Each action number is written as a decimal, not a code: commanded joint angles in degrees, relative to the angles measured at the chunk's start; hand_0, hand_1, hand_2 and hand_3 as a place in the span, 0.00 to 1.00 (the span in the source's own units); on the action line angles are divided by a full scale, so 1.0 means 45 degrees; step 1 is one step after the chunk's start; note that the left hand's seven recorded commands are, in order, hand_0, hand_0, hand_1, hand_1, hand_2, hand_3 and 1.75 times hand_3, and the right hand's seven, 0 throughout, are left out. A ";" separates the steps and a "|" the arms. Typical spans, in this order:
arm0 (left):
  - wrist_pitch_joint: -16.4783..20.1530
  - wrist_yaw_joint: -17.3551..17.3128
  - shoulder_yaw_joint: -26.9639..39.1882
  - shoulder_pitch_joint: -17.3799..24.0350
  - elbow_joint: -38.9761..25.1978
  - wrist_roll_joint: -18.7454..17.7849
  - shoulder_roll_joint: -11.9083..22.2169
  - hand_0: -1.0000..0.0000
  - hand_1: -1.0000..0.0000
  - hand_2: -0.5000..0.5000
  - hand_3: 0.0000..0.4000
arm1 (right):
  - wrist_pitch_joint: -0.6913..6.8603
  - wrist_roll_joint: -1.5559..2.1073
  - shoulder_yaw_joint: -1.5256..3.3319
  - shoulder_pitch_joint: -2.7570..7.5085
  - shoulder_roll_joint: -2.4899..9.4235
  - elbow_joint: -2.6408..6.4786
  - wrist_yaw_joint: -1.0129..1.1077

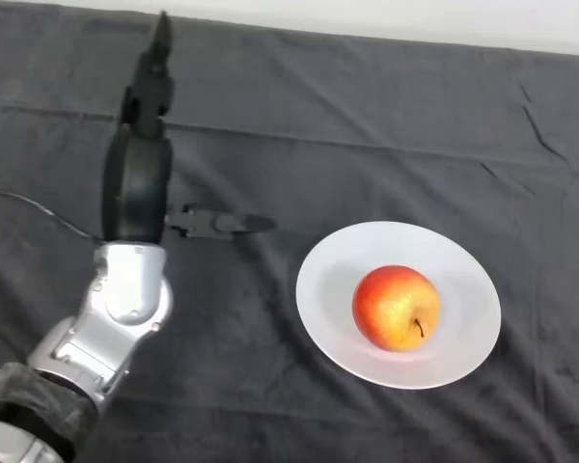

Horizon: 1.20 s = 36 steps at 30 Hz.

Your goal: Move the apple to the plate

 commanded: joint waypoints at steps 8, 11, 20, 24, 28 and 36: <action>-0.0329 0.0180 0.1268 0.0917 -0.0239 -0.0259 0.0822 1.00 1.00 0.50 0.00 | 0.0289 0.0047 -0.0035 0.1652 0.1646 0.0749 -0.0026; -0.0365 0.0137 0.1674 0.1111 -0.0318 -0.0361 0.1037 1.00 1.00 0.50 0.00 | 0.0289 0.0050 -0.0033 0.1652 0.1647 0.0748 -0.0025; -0.0276 -0.0049 0.3074 0.1729 -0.0861 -0.0894 0.1774 1.00 1.00 0.50 0.00 | 0.0293 0.0059 -0.0025 0.1652 0.1648 0.0743 -0.0023; -0.0476 0.0067 0.3737 0.2118 -0.0892 -0.1073 0.1910 1.00 1.00 0.50 0.00 | 0.0295 0.0064 -0.0021 0.1653 0.1649 0.0740 -0.0022; -0.0795 0.0235 0.4317 0.2450 -0.0693 -0.1256 0.1831 1.00 1.00 0.50 0.00 | 0.0296 0.0068 -0.0017 0.1653 0.1650 0.0739 -0.0021; -0.1312 0.0228 0.5390 0.2670 0.0066 -0.1822 0.1679 1.00 1.00 0.50 0.00 | 0.0295 0.0075 -0.0012 0.1652 0.1650 0.0740 -0.0019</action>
